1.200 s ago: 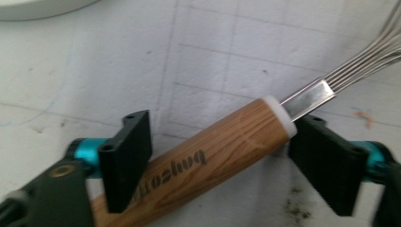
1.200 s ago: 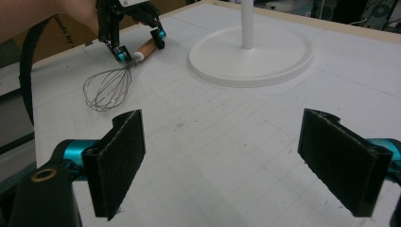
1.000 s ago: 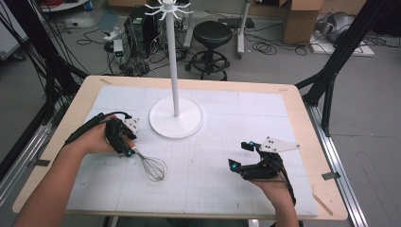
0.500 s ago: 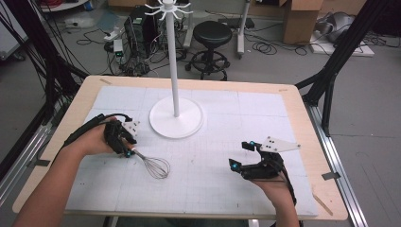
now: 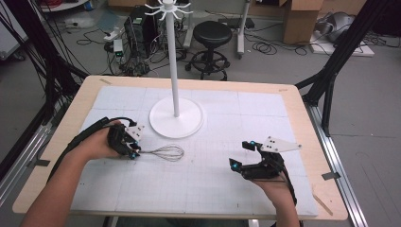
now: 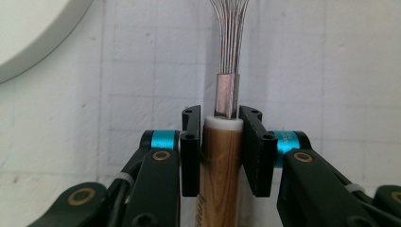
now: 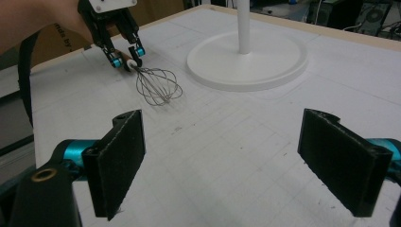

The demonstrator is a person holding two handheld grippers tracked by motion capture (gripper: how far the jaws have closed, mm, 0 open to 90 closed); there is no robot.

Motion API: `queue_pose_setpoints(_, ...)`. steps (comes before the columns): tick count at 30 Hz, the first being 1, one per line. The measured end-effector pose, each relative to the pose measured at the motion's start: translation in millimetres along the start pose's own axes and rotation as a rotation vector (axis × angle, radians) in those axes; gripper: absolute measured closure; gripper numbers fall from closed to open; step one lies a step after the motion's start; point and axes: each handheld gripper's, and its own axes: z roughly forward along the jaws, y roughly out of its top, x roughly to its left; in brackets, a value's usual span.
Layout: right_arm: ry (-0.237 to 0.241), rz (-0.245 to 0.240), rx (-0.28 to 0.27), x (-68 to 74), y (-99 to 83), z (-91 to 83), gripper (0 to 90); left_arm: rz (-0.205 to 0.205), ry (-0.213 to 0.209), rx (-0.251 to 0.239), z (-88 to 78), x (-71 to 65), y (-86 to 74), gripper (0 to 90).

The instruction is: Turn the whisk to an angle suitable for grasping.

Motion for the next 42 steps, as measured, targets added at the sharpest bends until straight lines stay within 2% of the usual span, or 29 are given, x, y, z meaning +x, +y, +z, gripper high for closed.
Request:
queue_pose_setpoints(2, 0.000, 0.002, 0.001, 0.1, -0.1, 0.0, 14.9, -0.002, 0.003, -0.005, 1.1, -0.8, 2.2, 71.3)
queue_pose_setpoints(5, -0.002, -0.001, 0.000, 0.4, 0.1, -0.3, 14.9, -0.044, -0.022, -0.015, 1.8, 0.4, 1.4, 70.5)
queue_pose_setpoints(6, -0.001, -0.001, -0.001, 0.5, 0.2, -0.5, 14.9, -0.051, -0.025, -0.020, 1.9, 1.2, 0.7, 65.0)
queue_pose_setpoints(7, -0.001, -0.001, -0.001, 0.5, 0.2, -0.5, 14.9, -0.065, -0.030, -0.022, 1.5, 1.6, -1.0, 65.0)
queue_pose_setpoints(8, -0.001, 0.001, 0.000, 0.6, 0.1, -0.8, 15.0, -0.074, -0.027, -0.030, 1.5, 1.5, -2.7, 60.9)
queue_pose_setpoints(9, 0.000, -0.001, -0.001, 0.2, -0.1, -1.0, 15.0, -0.096, -0.023, -0.046, 1.4, 0.3, -4.9, 53.2)
queue_pose_setpoints(10, 0.000, -0.001, -0.001, 0.2, -0.1, -1.0, 15.0, -0.093, -0.021, -0.055, 0.6, 0.5, -7.5, 53.2)
queue_pose_setpoints(13, 0.000, 0.003, -0.002, -0.1, -0.2, -1.4, 14.9, -0.130, -0.022, -0.073, -2.3, -2.0, -18.8, 45.9)
queue_pose_setpoints(17, 0.000, -0.001, -0.001, 0.2, -0.2, -0.3, 14.9, -0.142, -0.022, -0.083, -6.8, -6.0, -25.2, 45.8)
queue_pose_setpoints(19, 0.001, 0.001, 0.001, 0.7, -0.1, -0.2, 14.9, -0.129, -0.026, -0.098, -10.0, -8.6, -27.5, 46.2)
queue_pose_setpoints(20, 0.002, 0.000, 0.003, 1.2, 0.2, 0.4, 14.9, -0.146, -0.029, -0.114, -9.7, -11.6, -28.5, 46.7)
queue_pose_setpoints(22, 0.000, 0.000, 0.003, 1.6, 0.3, 0.7, 14.9, -0.139, -0.027, -0.106, -10.1, -13.5, -30.8, 48.3)
queue_pose_setpoints(23, 0.000, 0.001, 0.003, 1.6, 0.3, 0.7, 14.9, -0.117, -0.024, -0.085, -11.1, -12.4, -32.0, 50.9)
queue_pose_setpoints(25, 0.000, 0.000, 0.004, 1.6, 0.3, 0.8, 14.9, -0.106, -0.019, -0.079, -9.1, -13.9, -35.1, 55.9)
queue_pose_setpoints(27, -0.001, -0.003, 0.004, 1.8, 0.6, 0.5, 14.9, -0.090, -0.008, -0.077, -9.0, -14.9, -36.5, 65.7)
queue_pose_setpoints(29, -0.004, -0.003, 0.003, 1.8, 0.8, -0.1, 14.9, -0.057, -0.005, -0.081, -9.0, -15.9, -37.1, 66.5)
queue_pose_setpoints(33, -0.007, -0.003, -0.002, 1.1, 1.2, -2.1, 14.9, -0.043, -0.003, -0.108, -7.2, -19.4, -35.8, 68.5)
queue_pose_setpoints(36, -0.011, -0.015, -0.004, 2.1, 2.1, -2.5, 14.9, -0.018, 0.009, -0.122, -3.8, -20.7, -28.9, 69.3)
queue_pose_setpoints(42, -0.017, -0.024, -0.008, 2.8, 4.0, -4.8, 14.9, -0.011, 0.007, -0.143, 0.2, -19.7, -21.5, 69.4)
